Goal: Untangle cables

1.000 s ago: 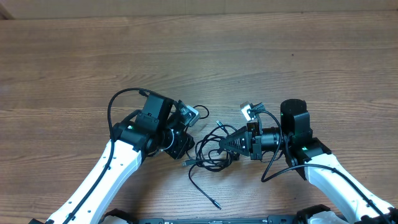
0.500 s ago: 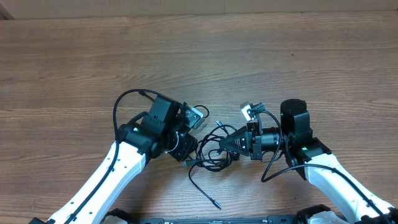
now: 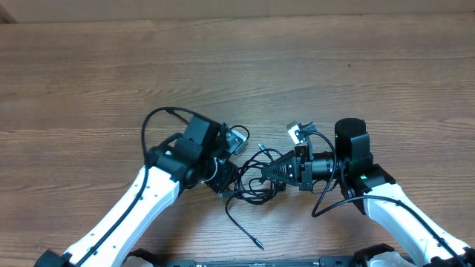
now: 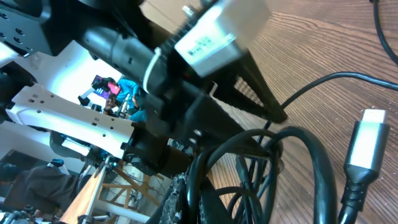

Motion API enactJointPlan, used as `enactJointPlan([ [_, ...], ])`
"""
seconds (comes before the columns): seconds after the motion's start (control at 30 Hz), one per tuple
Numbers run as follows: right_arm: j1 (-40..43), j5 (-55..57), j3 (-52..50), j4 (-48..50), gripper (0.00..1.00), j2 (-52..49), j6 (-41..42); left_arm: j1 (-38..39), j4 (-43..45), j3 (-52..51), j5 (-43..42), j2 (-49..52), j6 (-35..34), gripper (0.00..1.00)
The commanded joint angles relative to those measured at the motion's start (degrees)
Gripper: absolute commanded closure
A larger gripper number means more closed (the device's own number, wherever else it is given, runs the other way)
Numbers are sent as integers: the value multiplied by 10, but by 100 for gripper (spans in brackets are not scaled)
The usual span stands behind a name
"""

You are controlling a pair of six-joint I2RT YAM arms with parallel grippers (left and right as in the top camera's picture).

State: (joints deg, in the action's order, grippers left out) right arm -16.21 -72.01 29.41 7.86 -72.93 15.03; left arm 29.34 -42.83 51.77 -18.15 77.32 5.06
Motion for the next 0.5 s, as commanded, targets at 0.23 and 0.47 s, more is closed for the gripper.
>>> enactJointPlan([
  [0.23,2,-10,2,-7,96,2,-1,22,50,-3,9,60,-31,72],
  [0.47,2,-10,2,-7,96,2,0,22,78,-3,48,68,-99,73],
])
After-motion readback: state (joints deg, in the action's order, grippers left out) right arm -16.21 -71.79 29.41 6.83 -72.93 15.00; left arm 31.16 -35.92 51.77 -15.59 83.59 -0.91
